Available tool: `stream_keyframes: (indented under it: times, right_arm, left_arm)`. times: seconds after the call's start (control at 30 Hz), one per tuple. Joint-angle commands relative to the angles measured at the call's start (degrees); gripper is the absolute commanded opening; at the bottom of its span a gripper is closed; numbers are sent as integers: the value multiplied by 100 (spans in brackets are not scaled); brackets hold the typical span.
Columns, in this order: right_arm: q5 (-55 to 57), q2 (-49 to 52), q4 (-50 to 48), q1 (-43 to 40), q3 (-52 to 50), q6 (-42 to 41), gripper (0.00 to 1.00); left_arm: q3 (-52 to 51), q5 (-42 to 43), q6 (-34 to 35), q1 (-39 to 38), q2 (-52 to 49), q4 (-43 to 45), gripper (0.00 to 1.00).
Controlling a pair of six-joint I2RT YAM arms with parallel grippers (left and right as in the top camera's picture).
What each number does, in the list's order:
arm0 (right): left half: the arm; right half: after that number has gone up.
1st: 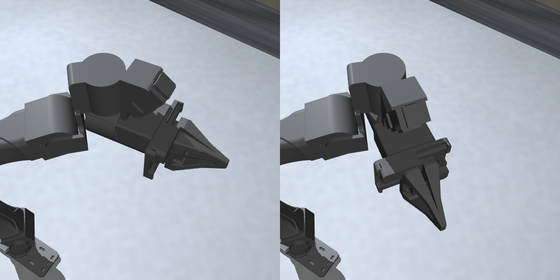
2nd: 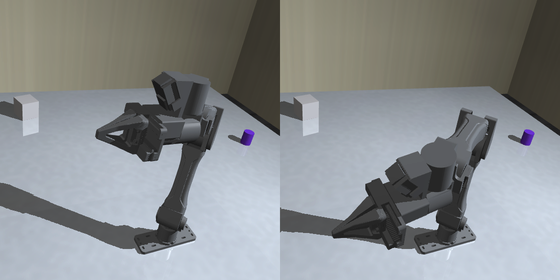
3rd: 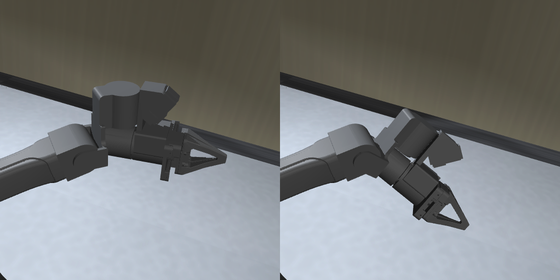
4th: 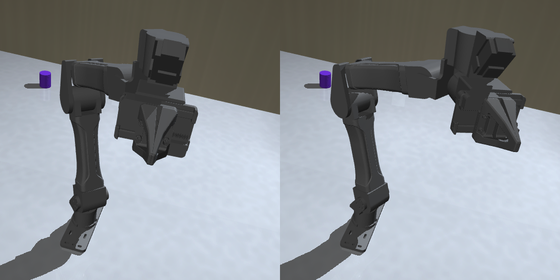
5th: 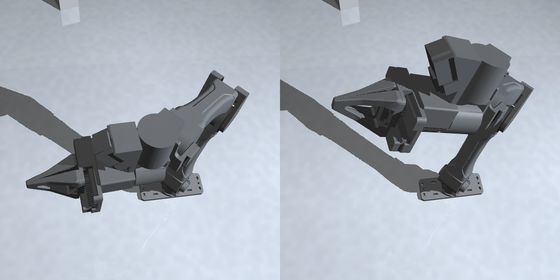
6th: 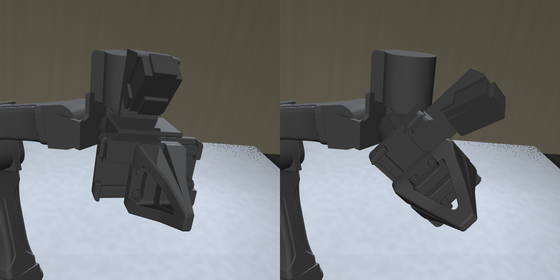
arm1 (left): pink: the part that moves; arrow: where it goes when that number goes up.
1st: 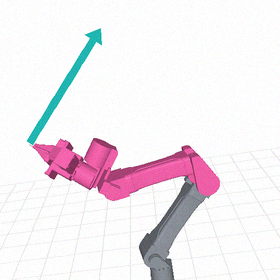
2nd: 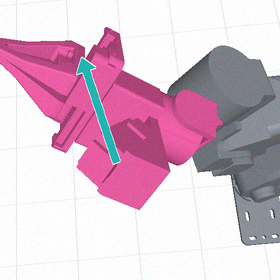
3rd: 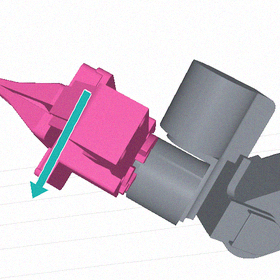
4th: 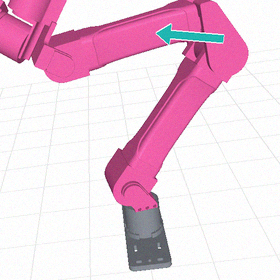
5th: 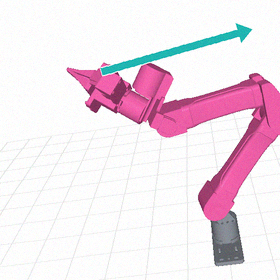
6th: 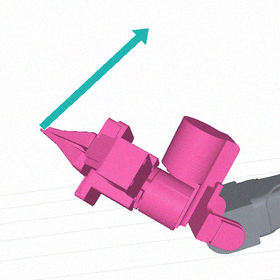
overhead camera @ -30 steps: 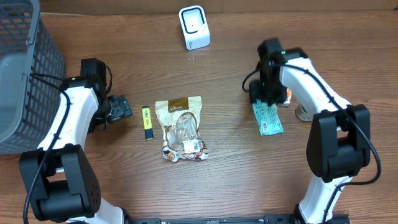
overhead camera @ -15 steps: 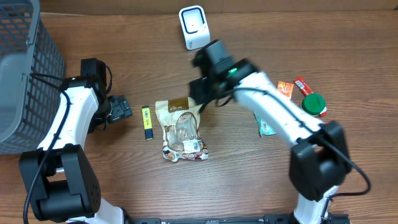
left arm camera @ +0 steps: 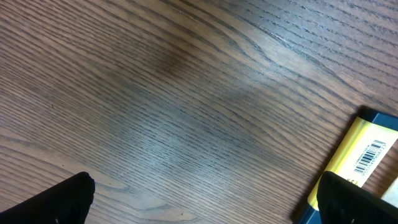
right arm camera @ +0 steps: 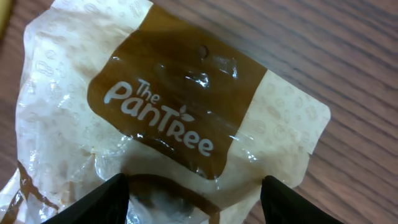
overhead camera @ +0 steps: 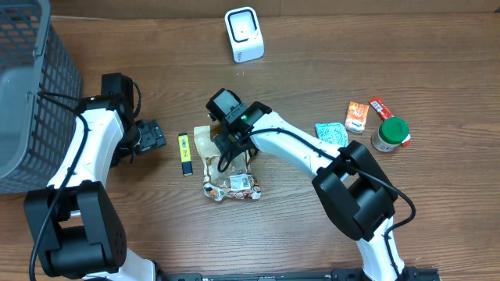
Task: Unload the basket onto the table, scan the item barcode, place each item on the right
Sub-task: 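Move the right gripper left over the clear PanTree snack bag, then lower the right gripper and grasp the PanTree snack bag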
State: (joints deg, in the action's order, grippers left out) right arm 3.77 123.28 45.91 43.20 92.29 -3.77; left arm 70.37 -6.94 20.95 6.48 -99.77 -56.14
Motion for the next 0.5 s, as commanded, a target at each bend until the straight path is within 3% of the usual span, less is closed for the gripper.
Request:
stream_keyframes:
  times: [0.0, 0.47]
  right_arm:
    - [531, 17, 142, -221, 66, -358, 67]
    - [581, -538, 1687, -739, 83, -2796, 66]
  left_arm:
    - [-20, -55, -63, -13, -20, -13, 100]
    - [-20, -55, -63, -13, -20, -13, 100]
